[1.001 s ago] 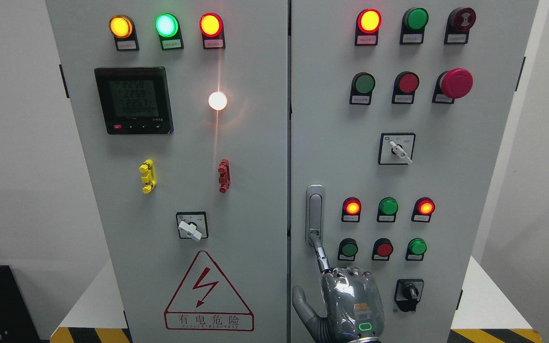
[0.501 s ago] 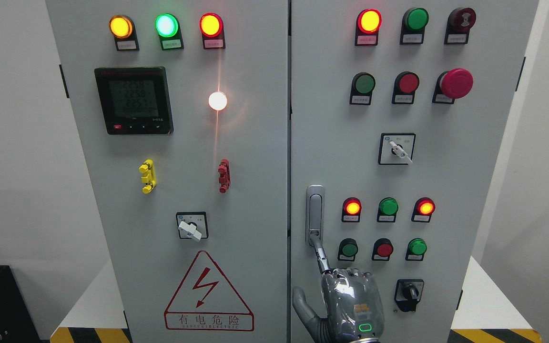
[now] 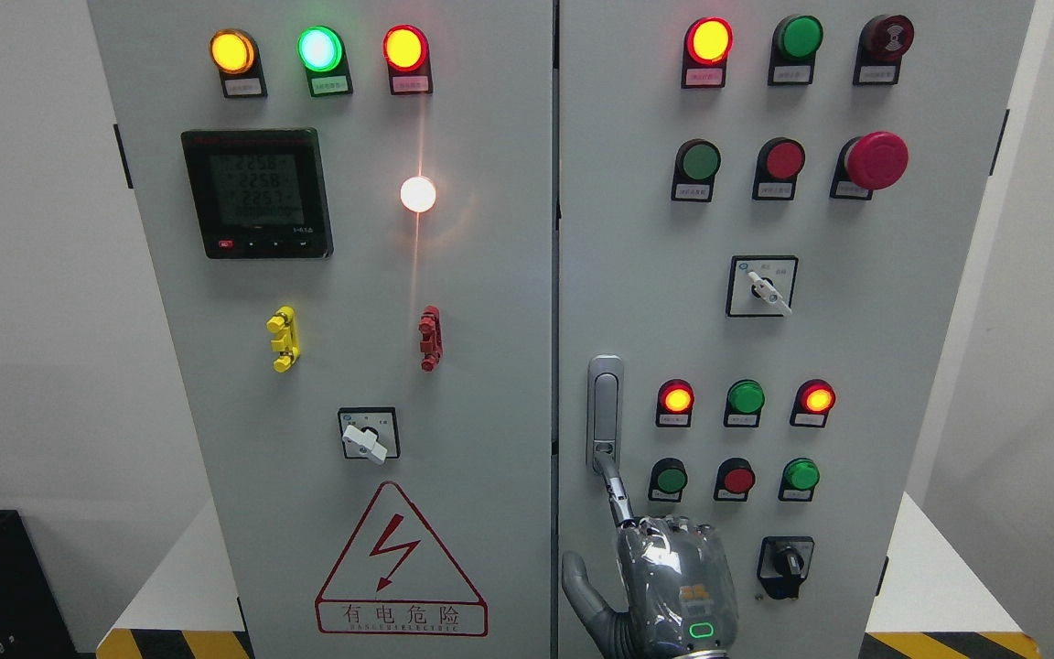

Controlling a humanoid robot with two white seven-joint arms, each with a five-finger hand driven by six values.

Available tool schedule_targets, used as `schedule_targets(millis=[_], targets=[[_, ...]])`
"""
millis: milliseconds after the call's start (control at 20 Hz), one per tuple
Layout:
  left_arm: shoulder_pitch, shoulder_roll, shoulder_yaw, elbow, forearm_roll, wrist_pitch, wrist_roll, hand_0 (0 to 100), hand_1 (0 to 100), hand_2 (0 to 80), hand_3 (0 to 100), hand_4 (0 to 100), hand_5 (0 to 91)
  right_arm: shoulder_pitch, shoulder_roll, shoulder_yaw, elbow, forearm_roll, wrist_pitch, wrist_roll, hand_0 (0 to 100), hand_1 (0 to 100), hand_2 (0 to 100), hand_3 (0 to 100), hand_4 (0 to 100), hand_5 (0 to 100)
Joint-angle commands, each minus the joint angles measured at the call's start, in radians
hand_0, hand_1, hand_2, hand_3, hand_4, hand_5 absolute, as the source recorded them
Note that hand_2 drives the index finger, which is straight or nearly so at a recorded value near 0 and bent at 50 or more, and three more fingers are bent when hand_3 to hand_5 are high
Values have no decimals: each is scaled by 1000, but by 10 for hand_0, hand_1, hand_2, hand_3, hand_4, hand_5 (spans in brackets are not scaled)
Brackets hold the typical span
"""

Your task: Release door handle

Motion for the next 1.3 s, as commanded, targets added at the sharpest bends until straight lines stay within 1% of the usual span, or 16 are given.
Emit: schedule_targets(millis=[0,1252], targets=[[20,0,0,0,0,0,0,120,556,0,0,0,0,2,0,0,19,0,1,0,525,311,11,1000,1000,1000],[20,0,0,0,0,0,0,120,556,0,0,0,0,10,0,0,17,0,2,0,525,311,12,1000,1000,1000]])
